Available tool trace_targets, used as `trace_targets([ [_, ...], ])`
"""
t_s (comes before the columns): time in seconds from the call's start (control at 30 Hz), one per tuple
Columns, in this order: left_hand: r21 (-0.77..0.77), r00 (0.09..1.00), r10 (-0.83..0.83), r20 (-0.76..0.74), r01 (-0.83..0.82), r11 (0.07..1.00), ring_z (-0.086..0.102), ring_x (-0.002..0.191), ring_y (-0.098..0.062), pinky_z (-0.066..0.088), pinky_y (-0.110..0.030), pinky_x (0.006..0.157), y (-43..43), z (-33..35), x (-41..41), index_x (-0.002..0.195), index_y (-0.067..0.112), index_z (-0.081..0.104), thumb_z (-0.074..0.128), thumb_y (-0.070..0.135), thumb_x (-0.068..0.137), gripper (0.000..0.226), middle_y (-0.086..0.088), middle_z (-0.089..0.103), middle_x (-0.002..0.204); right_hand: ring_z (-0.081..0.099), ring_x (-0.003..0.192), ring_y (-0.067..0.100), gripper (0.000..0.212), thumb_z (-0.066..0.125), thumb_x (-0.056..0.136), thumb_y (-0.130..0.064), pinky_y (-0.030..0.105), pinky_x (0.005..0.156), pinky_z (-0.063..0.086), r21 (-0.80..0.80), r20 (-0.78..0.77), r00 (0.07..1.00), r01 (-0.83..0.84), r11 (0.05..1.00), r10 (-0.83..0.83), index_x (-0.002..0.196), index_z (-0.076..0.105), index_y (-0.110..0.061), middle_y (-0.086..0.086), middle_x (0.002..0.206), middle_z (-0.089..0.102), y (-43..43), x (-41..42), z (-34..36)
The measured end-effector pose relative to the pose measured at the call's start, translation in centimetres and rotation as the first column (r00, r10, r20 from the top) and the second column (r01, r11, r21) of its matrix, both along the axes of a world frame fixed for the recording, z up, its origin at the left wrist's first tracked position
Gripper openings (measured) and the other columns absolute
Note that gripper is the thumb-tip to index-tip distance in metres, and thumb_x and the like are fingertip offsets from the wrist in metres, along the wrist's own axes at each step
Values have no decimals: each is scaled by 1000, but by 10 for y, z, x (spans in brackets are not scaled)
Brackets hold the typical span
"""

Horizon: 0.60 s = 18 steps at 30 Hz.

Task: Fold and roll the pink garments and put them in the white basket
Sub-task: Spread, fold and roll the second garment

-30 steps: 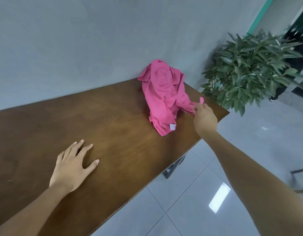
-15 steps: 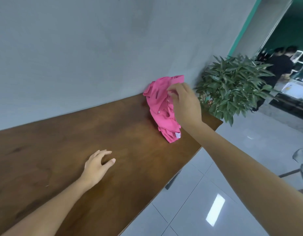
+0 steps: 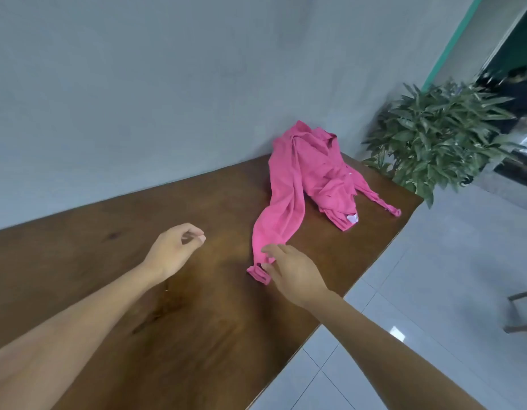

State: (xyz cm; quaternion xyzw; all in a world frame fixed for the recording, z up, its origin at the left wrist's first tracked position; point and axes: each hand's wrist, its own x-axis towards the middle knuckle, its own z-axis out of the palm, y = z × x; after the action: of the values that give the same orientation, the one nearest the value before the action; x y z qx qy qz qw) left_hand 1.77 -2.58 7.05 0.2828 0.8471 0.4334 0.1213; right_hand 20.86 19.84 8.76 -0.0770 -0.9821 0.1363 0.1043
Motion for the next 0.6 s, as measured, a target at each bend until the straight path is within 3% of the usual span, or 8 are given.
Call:
trace_targets([
  [0.17, 18, 1000, -22, -7, 22, 1000, 61, 105, 0, 42, -20, 88, 14, -8, 10, 104, 29, 70, 63, 32, 98, 10, 18, 69, 107, 61, 105, 13, 28, 54, 102, -28, 22, 79, 45, 8, 51, 995, 81, 997, -82, 130, 59, -24, -6, 118, 66, 15, 19, -11],
  [0.4, -27, 990, -80, -119, 78, 997, 62, 100, -4, 51, -27, 90, 89, -11, 51, 110, 24, 69, 69, 36, 93, 21, 11, 67, 111, 59, 93, 5, 18, 55, 102, -27, 8, 70, 35, 2, 92, 988, 124, 992, -123, 118, 63, -25, -10, 110, 66, 77, 25, -19],
  [0.53, -281, 925, -280, -257, 205, 937, 57, 121, -12, 47, -31, 103, 142, -15, 74, 133, 22, 61, 69, 39, 95, 42, 8, 59, 132, 57, 90, 1, 14, 56, 102, -28, 9, 71, 39, -14, 102, 990, 101, 995, -99, 115, 62, -29, -13, 108, 64, 116, 23, -23],
  [0.6, -424, 879, -347, -326, 192, 885, 55, 123, -14, 48, -34, 104, 163, -18, 78, 133, 21, 60, 68, 38, 95, 43, 7, 58, 134, 56, 89, 1, 13, 55, 102, -29, 7, 70, 38, -21, 110, 991, 82, 996, -79, 114, 61, -30, -15, 108, 63, 135, 22, -25],
])
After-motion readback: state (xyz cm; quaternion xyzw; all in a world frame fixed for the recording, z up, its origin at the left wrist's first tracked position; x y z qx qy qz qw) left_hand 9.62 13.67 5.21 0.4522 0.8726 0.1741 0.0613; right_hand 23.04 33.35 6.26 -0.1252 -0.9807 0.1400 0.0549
